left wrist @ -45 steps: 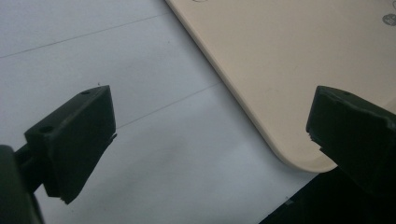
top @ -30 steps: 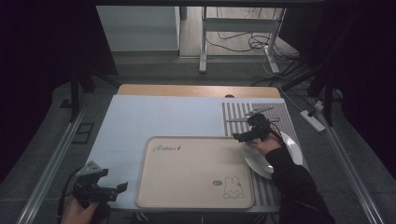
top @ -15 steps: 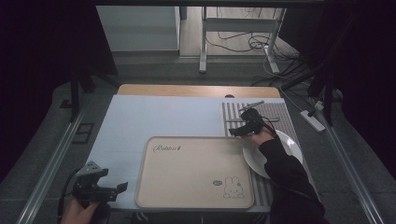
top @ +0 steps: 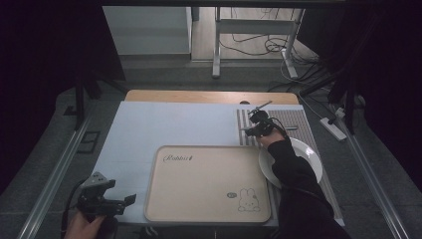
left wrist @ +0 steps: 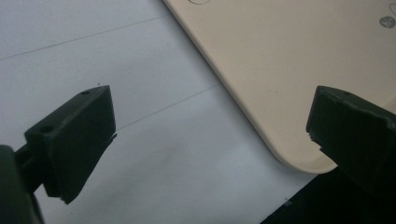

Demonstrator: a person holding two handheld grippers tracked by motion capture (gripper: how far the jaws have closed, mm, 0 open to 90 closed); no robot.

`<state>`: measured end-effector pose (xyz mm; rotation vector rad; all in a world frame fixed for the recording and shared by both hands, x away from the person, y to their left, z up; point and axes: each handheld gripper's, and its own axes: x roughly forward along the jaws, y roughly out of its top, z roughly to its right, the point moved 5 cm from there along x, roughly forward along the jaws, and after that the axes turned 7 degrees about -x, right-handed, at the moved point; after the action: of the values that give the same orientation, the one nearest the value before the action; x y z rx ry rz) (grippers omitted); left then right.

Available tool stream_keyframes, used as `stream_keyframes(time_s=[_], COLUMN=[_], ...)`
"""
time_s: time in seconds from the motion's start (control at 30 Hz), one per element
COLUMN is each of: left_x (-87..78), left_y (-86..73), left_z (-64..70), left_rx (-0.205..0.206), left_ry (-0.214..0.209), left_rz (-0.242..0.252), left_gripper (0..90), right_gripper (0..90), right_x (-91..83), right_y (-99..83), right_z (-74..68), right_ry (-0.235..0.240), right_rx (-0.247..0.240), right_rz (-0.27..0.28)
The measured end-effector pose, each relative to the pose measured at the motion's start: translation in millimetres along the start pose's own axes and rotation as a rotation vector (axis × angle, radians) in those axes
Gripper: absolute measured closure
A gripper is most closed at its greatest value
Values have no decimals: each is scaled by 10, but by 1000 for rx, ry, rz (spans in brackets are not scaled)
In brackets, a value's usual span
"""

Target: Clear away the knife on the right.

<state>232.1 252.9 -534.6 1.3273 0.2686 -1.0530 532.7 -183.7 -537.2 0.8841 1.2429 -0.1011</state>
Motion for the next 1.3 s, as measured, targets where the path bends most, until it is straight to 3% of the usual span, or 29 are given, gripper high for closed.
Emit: stream_keyframes(time_s=[0.13, 0.33, 0.73, 0.93, 1.0, 1.07, 1.13, 1.3], left_x=[-1, 3, 7, 8, 9, 9, 10, 13], left_y=[0, 2, 4, 4, 4, 4, 5, 6], left_z=[0, 2, 2, 4, 3, 2, 3, 7], left_rx=[-1, 0, 5, 8, 7, 7, 6, 7], left_ry=[-1, 1, 1, 1, 1, 1, 2, 4], left_rz=[1, -1, -6, -7, -7, -7, -7, -6], left_gripper=[25, 25, 25, 26, 26, 26, 26, 26], right_gripper=[900, 900, 900, 900, 900, 900, 807, 444], right_x=[102, 142, 213, 238, 240, 225, 165, -12], right_y=[3, 44, 155, 178, 180, 184, 197, 212], right_z=[83, 275, 659, 833, 864, 864, 858, 864], right_ry=[-22, -22, -108, -147, -150, -166, -170, -163], right_rx=[-9, 50, 95, 145, 161, 148, 150, 171], right_rz=[-51, -22, -35, -21, -17, -28, -2, 14])
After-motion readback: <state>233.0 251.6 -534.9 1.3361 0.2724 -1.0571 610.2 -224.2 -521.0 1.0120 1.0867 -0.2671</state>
